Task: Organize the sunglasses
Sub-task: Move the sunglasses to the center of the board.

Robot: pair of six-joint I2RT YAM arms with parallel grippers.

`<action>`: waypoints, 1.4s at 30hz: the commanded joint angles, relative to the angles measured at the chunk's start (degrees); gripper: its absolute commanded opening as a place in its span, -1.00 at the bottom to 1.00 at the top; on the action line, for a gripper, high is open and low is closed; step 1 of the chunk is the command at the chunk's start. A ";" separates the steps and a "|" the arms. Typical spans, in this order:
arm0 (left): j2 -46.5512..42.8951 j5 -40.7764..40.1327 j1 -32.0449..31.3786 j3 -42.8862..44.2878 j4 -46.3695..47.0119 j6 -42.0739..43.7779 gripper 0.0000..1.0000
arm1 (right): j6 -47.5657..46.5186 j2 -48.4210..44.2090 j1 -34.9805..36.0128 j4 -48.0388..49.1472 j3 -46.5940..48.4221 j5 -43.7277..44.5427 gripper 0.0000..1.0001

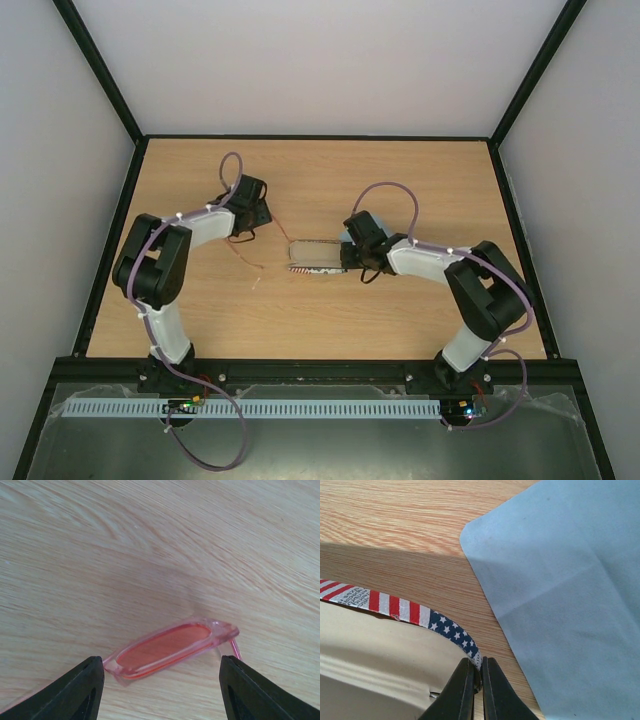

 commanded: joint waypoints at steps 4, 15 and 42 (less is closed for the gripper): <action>1.18 -3.19 4.58 1.12 -0.73 2.14 0.31 | -0.52 2.49 -0.08 1.55 2.38 -0.70 -0.92; 0.51 -4.39 11.55 3.54 -0.72 4.23 0.30 | -0.38 7.06 -0.08 2.20 7.21 -0.93 -0.91; -24.25 12.16 11.27 -0.42 -9.56 2.52 0.66 | -0.14 -6.49 -5.02 -5.09 2.52 4.90 -0.16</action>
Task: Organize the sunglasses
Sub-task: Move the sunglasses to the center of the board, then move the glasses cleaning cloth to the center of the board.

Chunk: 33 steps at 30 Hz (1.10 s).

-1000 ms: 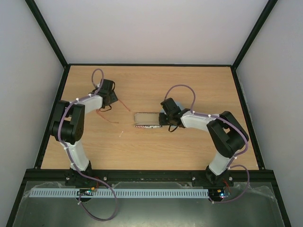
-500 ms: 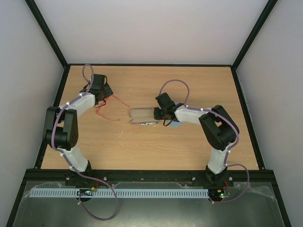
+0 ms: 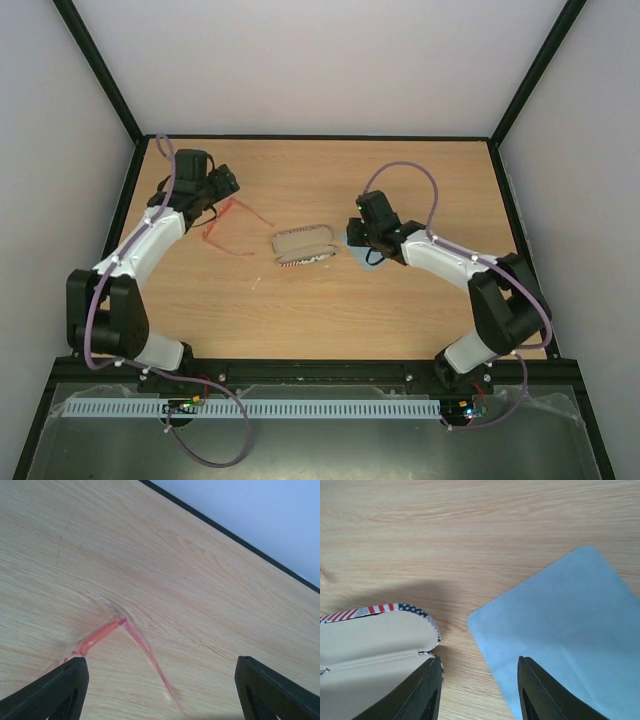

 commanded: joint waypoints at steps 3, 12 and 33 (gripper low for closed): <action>-8.09 5.85 -2.13 -3.43 -4.82 0.13 0.77 | 1.70 -1.53 -1.37 -4.64 -4.72 4.46 -0.46; -20.69 8.33 -8.22 -9.03 -9.92 -0.20 0.99 | 4.02 2.57 -1.46 -4.93 -6.04 6.00 -0.73; -30.83 7.99 -8.86 -15.82 -12.92 -0.18 0.99 | 13.88 -3.76 7.33 -2.81 -19.91 5.44 -0.82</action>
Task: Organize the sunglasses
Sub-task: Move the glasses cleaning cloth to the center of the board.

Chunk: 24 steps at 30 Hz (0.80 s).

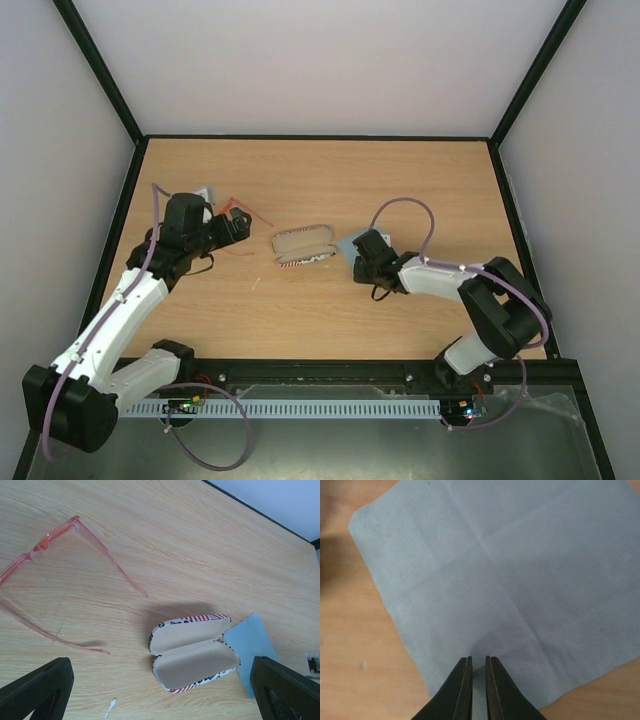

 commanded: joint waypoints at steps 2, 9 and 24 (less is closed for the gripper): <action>-3.15 0.25 -0.09 -0.95 -1.49 -0.17 0.99 | 7.23 -5.07 6.09 -4.67 -7.89 0.12 -0.82; -5.65 0.13 -0.16 -2.02 -2.60 -0.48 0.99 | 17.96 -11.75 18.88 -4.75 -13.79 1.08 -0.81; -10.31 -0.28 -0.33 -3.67 -5.59 -1.17 0.99 | 28.83 5.40 43.63 -3.06 1.08 2.42 -0.81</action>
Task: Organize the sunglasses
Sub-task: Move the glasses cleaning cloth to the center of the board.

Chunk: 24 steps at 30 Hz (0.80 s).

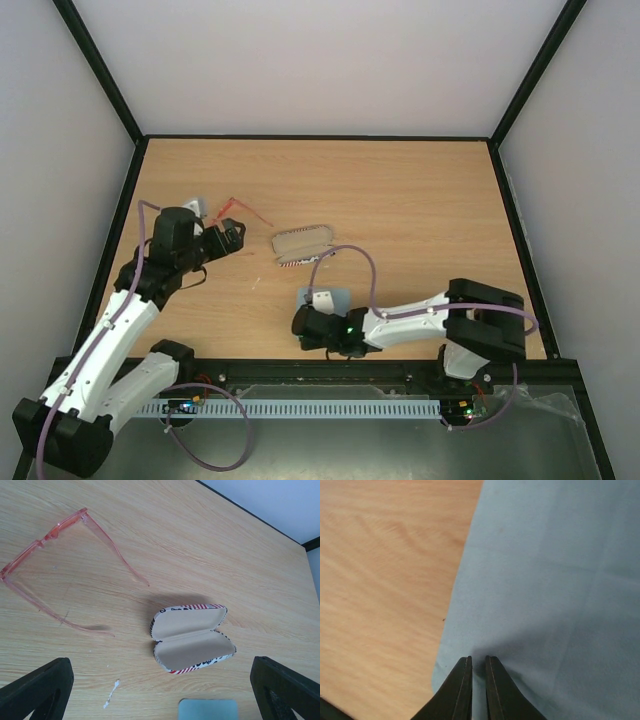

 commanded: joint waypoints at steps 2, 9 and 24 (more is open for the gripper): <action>-2.04 -0.44 -0.29 -0.26 -2.81 -0.10 0.99 | 2.19 4.51 3.95 -7.80 3.30 -0.24 -0.81; -2.07 1.26 -0.29 0.23 -3.10 0.94 0.99 | 1.38 -6.89 3.98 -12.92 3.14 4.81 -0.53; 4.19 3.62 -7.38 -2.88 1.98 0.93 0.99 | -19.50 -26.35 -24.84 -18.79 0.23 -3.26 0.03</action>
